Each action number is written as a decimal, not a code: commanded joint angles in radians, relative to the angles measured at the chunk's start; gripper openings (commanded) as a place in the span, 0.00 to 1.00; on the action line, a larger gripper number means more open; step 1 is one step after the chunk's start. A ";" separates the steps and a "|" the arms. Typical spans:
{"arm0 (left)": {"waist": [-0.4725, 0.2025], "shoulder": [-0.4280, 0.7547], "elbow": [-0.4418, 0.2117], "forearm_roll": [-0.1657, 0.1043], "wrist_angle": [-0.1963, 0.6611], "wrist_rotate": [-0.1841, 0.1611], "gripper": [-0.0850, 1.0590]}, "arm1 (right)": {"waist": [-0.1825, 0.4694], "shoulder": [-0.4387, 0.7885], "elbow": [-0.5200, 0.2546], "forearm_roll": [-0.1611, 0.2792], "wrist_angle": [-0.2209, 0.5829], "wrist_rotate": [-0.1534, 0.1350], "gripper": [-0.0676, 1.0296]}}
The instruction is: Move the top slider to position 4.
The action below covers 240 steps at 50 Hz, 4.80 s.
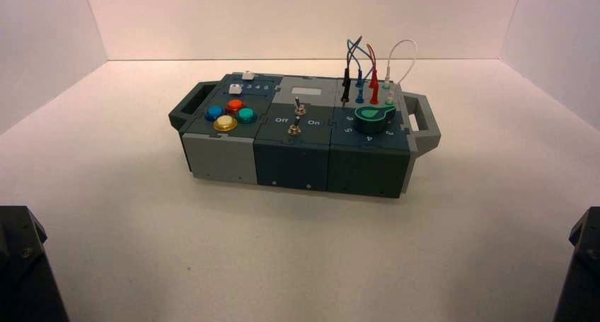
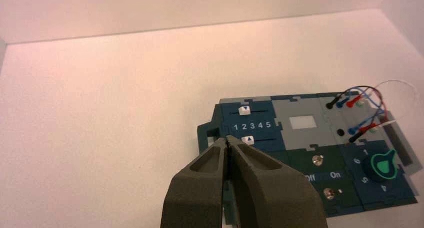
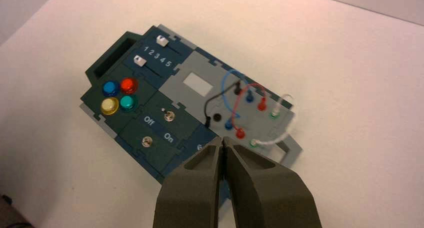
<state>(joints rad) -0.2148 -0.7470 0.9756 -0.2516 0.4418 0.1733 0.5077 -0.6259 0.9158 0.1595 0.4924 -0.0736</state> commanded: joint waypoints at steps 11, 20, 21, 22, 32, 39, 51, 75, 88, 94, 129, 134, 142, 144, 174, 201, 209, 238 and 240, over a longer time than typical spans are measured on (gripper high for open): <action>-0.005 0.118 -0.089 0.000 -0.035 0.003 0.05 | 0.127 0.170 -0.114 0.000 -0.103 -0.003 0.04; -0.006 0.181 -0.100 0.002 -0.041 0.003 0.05 | 0.160 0.267 -0.173 -0.008 -0.129 -0.003 0.04; -0.006 0.181 -0.100 0.002 -0.041 0.003 0.05 | 0.160 0.267 -0.173 -0.008 -0.129 -0.003 0.04; -0.006 0.186 -0.100 0.000 -0.041 0.003 0.05 | 0.160 0.272 -0.176 -0.009 -0.130 -0.003 0.04; -0.034 0.307 -0.124 0.000 -0.041 0.003 0.05 | 0.167 0.370 -0.227 -0.018 -0.146 -0.011 0.04; -0.061 0.374 -0.150 -0.002 -0.041 0.003 0.05 | 0.167 0.383 -0.238 -0.018 -0.160 -0.011 0.04; -0.086 0.482 -0.201 -0.003 -0.098 -0.003 0.05 | 0.167 0.390 -0.230 -0.021 -0.175 -0.011 0.04; -0.087 0.776 -0.353 0.000 -0.067 0.003 0.05 | 0.167 0.403 -0.227 -0.018 -0.176 -0.009 0.04; -0.091 0.821 -0.417 0.000 -0.041 0.008 0.05 | 0.167 0.413 -0.229 -0.018 -0.175 -0.009 0.04; -0.104 0.848 -0.446 0.002 -0.008 0.011 0.05 | 0.167 0.422 -0.232 -0.018 -0.172 -0.008 0.04; -0.152 0.946 -0.523 0.020 0.037 0.063 0.05 | 0.167 0.419 -0.232 -0.017 -0.172 -0.006 0.04; -0.150 0.956 -0.526 0.020 0.035 0.072 0.05 | 0.167 0.420 -0.233 -0.017 -0.172 -0.006 0.04; -0.152 0.965 -0.535 0.021 0.037 0.080 0.05 | 0.167 0.422 -0.232 -0.017 -0.172 -0.006 0.04; -0.152 0.965 -0.535 0.021 0.037 0.080 0.05 | 0.167 0.420 -0.232 -0.017 -0.172 -0.006 0.04; -0.152 0.974 -0.554 0.021 0.049 0.083 0.05 | 0.167 0.422 -0.233 -0.015 -0.172 -0.005 0.04; -0.158 0.992 -0.558 0.021 0.055 0.089 0.05 | 0.167 0.423 -0.232 -0.015 -0.172 -0.003 0.04; -0.164 0.996 -0.568 0.021 0.055 0.094 0.05 | 0.167 0.423 -0.233 -0.014 -0.172 -0.003 0.04; -0.183 1.009 -0.592 0.021 0.074 0.094 0.05 | 0.164 0.422 -0.233 -0.014 -0.172 -0.003 0.04; -0.183 1.009 -0.592 0.021 0.074 0.095 0.05 | 0.164 0.422 -0.235 -0.014 -0.172 -0.003 0.04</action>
<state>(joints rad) -0.3896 0.2823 0.4096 -0.2286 0.5185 0.2608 0.6703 -0.1933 0.7087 0.1427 0.3252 -0.0782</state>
